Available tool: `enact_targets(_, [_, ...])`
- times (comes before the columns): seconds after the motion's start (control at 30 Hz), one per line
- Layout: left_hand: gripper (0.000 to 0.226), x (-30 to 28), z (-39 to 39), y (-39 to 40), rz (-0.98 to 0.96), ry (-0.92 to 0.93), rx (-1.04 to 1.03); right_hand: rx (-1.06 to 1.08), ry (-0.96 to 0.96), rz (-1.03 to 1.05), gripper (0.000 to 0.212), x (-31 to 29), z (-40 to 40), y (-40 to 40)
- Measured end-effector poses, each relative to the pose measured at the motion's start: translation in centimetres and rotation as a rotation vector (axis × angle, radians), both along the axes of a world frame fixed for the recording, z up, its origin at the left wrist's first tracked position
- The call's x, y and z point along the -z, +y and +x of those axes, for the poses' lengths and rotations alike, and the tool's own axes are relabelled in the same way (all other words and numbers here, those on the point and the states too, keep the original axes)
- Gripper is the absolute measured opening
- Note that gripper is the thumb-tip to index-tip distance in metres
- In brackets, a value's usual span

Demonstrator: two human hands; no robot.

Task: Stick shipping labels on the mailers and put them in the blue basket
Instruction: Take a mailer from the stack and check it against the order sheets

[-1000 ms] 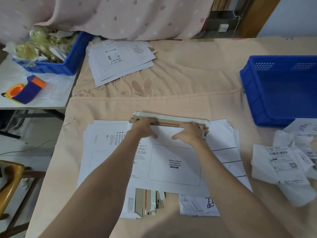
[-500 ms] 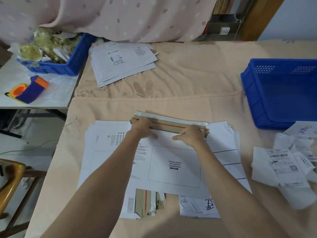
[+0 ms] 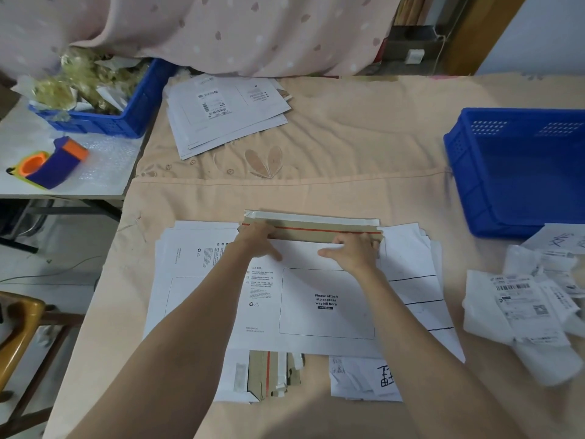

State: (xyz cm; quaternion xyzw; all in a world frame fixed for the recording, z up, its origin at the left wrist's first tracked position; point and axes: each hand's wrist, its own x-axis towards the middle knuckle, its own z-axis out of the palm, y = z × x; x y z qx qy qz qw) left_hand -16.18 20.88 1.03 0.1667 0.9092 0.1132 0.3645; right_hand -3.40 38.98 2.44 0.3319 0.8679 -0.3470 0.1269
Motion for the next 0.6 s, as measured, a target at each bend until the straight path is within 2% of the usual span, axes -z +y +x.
enact_targets(0.17, [0.035,-0.1,0.2,-0.3,-0.003,0.039,-0.010,-0.053,-0.052,0.062,0.029,0.7,-0.3,0.3])
enact_targets(0.33, [0.049,-0.6,0.2,-0.1,-0.032,0.093,0.014,-0.026,0.004,0.159,0.041,2.1,-0.3,0.0])
enact_targets(0.47, [0.056,-1.3,0.3,-0.4,-0.030,0.116,0.000,-0.083,-0.022,0.254,0.048,2.9,0.0,-0.2])
enact_targets(0.6, [0.051,-1.3,0.6,-0.4,-0.045,0.127,0.022,-0.072,-0.005,0.313,0.046,3.5,0.1,-0.4])
